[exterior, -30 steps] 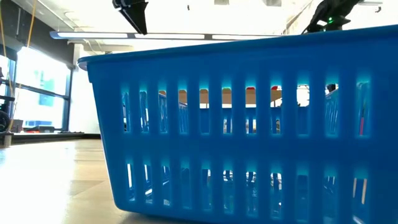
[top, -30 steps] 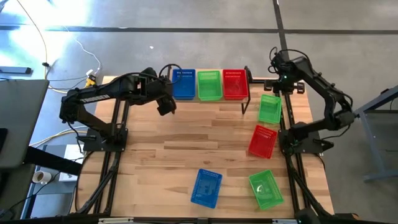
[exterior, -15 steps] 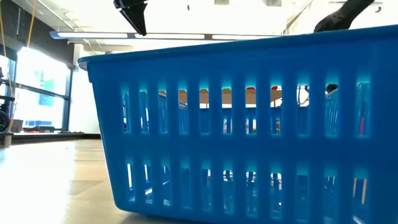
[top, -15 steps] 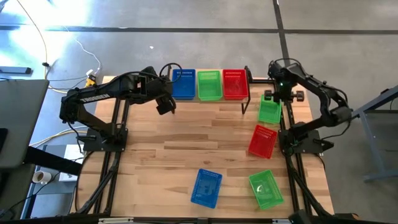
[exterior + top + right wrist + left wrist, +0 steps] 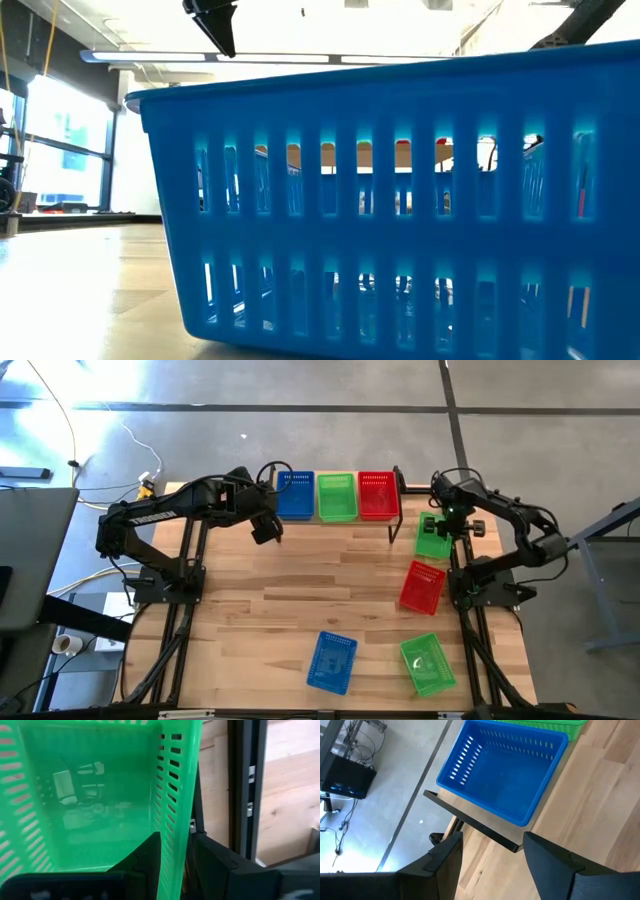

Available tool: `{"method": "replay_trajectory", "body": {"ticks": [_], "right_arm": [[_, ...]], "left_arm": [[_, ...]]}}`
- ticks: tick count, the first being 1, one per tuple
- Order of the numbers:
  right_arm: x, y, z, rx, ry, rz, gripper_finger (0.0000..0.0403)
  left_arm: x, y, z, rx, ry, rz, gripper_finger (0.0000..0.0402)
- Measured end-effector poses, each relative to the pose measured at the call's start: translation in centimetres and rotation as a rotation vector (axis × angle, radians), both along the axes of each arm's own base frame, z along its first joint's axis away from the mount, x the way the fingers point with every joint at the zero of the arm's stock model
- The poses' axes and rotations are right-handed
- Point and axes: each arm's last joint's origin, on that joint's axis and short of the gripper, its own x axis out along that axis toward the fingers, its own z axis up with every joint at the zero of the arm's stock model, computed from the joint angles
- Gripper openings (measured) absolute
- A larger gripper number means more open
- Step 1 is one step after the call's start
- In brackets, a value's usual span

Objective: Stack baskets on shelf by color
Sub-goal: Stack the top green bin on top of the other green bin on the shelf

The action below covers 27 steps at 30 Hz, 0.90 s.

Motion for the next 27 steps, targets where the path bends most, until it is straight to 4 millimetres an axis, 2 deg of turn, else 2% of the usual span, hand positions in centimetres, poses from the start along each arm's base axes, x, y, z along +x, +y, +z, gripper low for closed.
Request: {"method": "replay_trajectory", "body": {"ticks": [4,9,14,17,27], "right_arm": [[-0.1,0.2,-0.9,-0.006,-0.007,0.001,0.0073],[-0.1,0.3,-0.9,-0.005,-0.011,0.027,0.0013],[-0.1,0.4,-0.6,-0.018,-0.027,0.037,0.0009],[-0.2,0.7,0.4,-0.064,-0.054,0.036,0.0003],[-0.8,1.6,6.6,-0.323,-0.127,0.022,0.0001]], "left_arm": [[0.0,0.0,0.0,0.0,0.0,0.0,0.0197],[0.0,0.0,0.0,-0.005,-0.002,-0.002,0.0197],[0.2,0.0,0.0,-0.016,-0.024,-0.012,0.0197],[0.3,0.0,0.1,-0.019,-0.033,-0.014,0.0197],[0.5,0.0,0.2,-0.021,-0.071,-0.022,0.0197]]}}
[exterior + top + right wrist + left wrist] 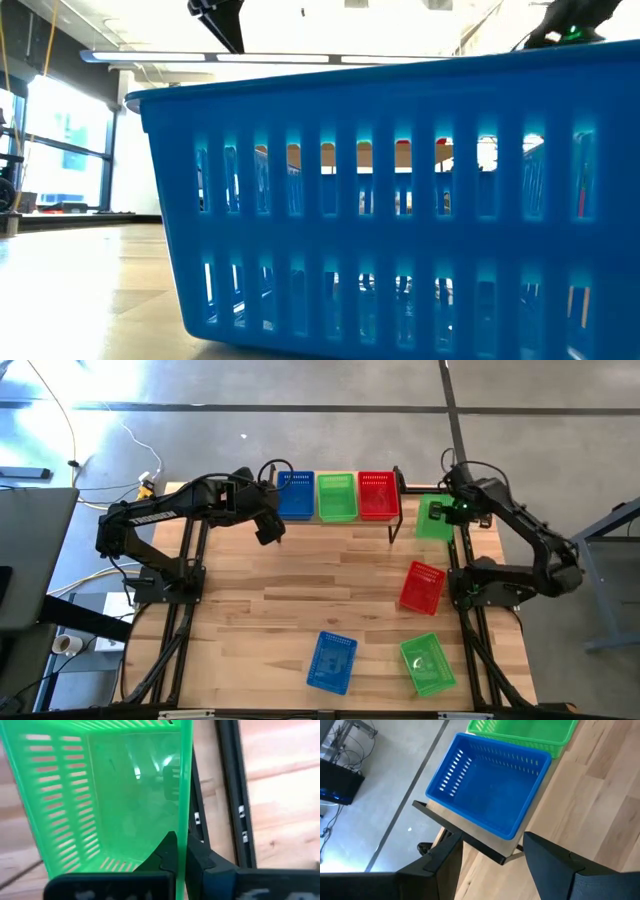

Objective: Stack baskets on shelf by color
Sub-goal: Stack the top green bin on top of the other green bin on the shelf

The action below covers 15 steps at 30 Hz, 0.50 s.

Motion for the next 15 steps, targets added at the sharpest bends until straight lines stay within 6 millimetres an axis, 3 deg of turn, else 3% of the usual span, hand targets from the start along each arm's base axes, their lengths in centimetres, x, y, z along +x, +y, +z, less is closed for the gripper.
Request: {"method": "replay_trajectory", "body": {"ticks": [15], "right_arm": [[-0.4,0.4,11.5,-0.381,-0.083,0.007,0.0]], "left_arm": [[0.1,0.0,0.0,0.003,-0.008,0.0,0.0197]]}}
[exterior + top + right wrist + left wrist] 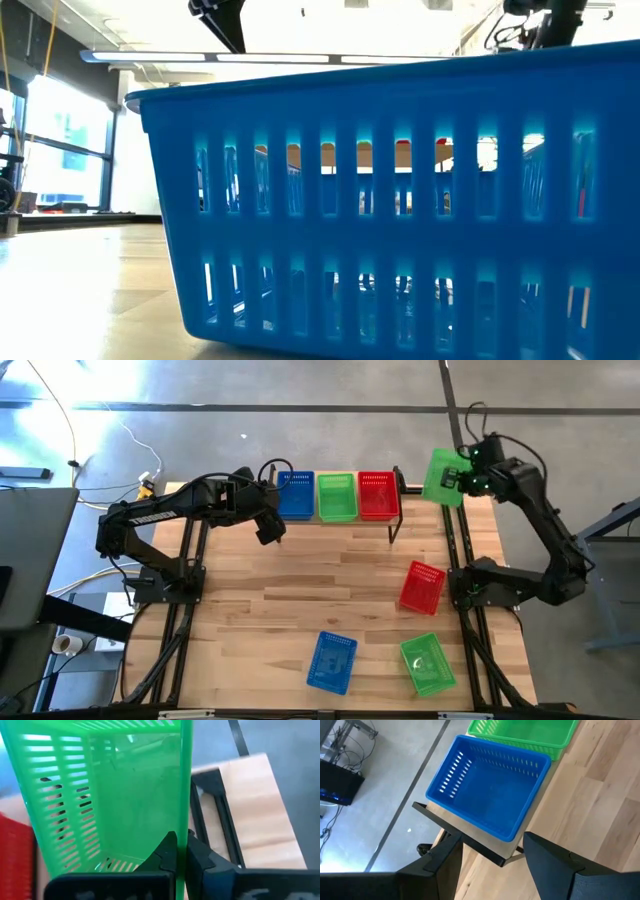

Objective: Stack baskets on shelf by color
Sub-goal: Stack the top green bin on top of the other green bin on the shelf

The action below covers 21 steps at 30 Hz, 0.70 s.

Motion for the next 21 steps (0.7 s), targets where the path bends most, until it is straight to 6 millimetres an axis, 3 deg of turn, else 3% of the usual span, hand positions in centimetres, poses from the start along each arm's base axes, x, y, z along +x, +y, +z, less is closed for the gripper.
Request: {"method": "replay_trajectory", "body": {"ticks": [12,21], "right_arm": [[0.0,0.3,3.6,-0.124,-0.095,0.036,0.0],[2.5,0.6,4.9,-0.219,-0.233,0.15,0.0]], "left_arm": [[0.0,0.0,0.0,0.0,0.0,0.0,0.0197],[0.0,0.0,0.0,0.0,0.001,0.0,0.0197]]}}
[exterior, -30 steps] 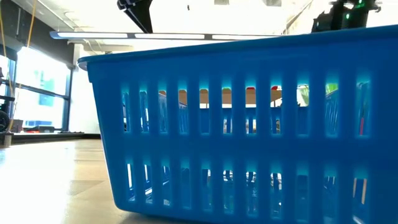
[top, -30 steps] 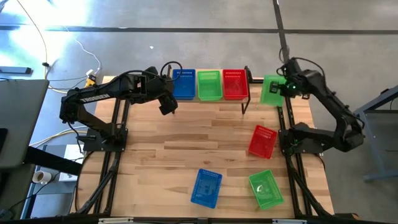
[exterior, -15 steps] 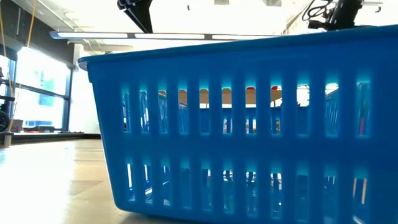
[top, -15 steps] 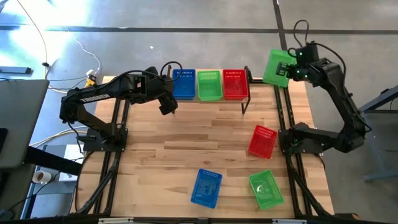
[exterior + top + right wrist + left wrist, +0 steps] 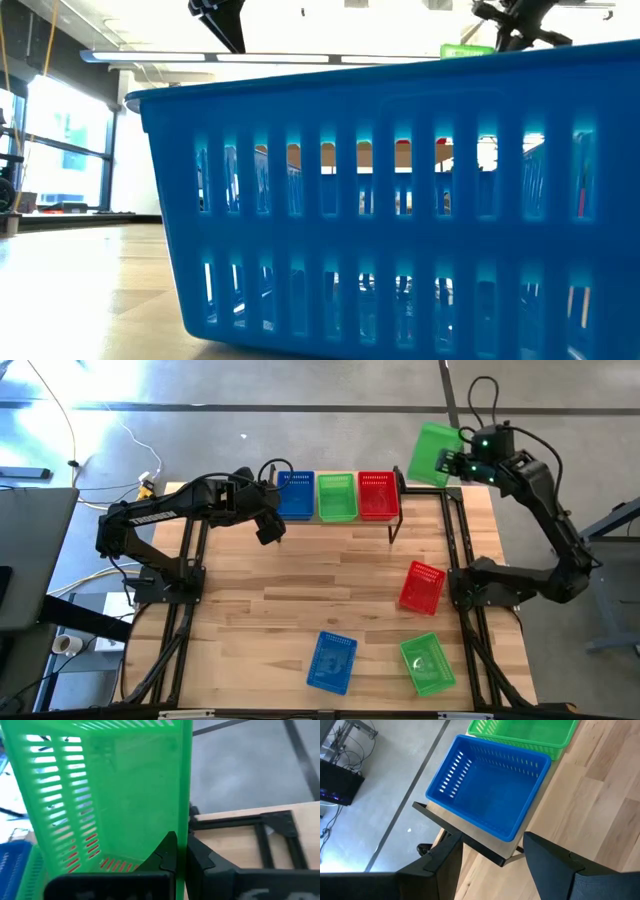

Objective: Stack baskets on shelf by color
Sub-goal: Stack the top green bin on top of the other green bin on the shelf

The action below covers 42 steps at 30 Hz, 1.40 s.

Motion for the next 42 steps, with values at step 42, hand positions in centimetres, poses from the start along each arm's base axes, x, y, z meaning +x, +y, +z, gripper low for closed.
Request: {"method": "replay_trajectory", "body": {"ticks": [42], "right_arm": [[12.3,0.3,2.7,-0.268,-0.352,0.6,0.0]], "left_arm": [[0.0,0.0,0.0,-0.002,-0.002,0.004,0.0197]]}}
